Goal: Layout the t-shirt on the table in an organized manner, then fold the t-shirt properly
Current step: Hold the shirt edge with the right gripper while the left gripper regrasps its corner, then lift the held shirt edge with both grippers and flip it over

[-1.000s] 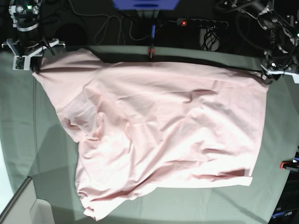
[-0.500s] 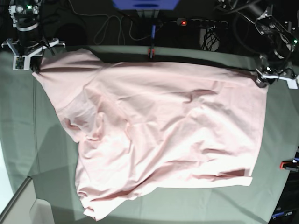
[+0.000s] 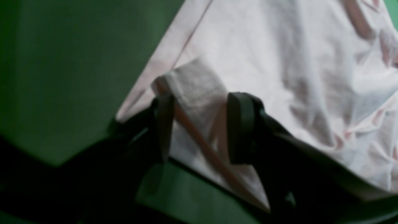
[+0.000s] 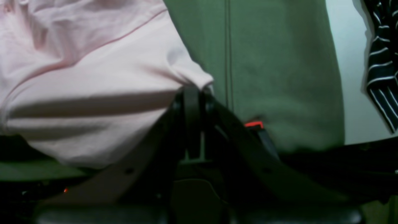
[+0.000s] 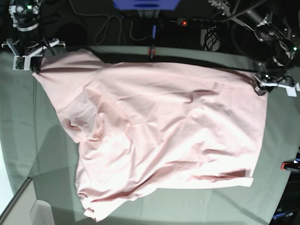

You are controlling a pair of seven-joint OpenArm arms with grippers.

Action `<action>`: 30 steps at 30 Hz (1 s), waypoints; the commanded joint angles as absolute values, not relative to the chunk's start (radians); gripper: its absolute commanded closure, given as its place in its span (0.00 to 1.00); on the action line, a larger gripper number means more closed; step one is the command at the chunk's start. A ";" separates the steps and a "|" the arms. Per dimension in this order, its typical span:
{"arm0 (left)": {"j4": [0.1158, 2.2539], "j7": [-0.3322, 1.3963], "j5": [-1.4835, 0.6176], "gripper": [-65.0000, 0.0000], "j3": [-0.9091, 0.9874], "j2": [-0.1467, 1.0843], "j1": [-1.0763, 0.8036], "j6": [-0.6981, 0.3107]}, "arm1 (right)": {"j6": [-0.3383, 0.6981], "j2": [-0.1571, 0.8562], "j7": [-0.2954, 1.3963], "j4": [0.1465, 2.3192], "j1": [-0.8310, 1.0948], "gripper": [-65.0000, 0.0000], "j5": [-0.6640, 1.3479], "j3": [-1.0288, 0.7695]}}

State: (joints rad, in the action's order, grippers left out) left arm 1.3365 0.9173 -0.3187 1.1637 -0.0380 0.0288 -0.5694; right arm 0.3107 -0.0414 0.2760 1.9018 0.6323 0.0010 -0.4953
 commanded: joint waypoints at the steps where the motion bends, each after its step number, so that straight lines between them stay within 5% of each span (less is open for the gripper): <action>1: 1.333 0.911 -0.331 0.59 1.164 -0.027 0.035 -0.576 | 0.298 -0.035 0.251 1.917 0.639 1.00 0.007 -0.503; 13: 1.291 0.908 -0.331 0.60 1.164 -0.022 0.035 -0.581 | 0.298 -0.035 0.251 1.917 0.638 1.00 0.007 -0.506; 16: 1.291 0.908 -0.332 0.71 1.164 -0.022 0.035 -0.582 | 0.298 -0.035 0.251 1.917 0.638 1.00 0.007 -0.506; 20: 1.297 0.911 -0.332 1.00 1.168 -0.022 0.033 -0.578 | 0.298 -0.035 0.251 1.917 0.638 1.00 0.007 -0.506; 30: 1.498 0.974 -0.400 0.99 1.171 -0.058 -0.067 -0.578 | 0.298 -0.031 0.251 1.917 0.634 1.00 0.007 -0.506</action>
State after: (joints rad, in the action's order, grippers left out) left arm 1.4837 0.9874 -0.3866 1.1706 -0.0631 -0.0715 -0.5686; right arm 0.3107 -0.0391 0.2760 1.9018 0.6292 0.0010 -0.4973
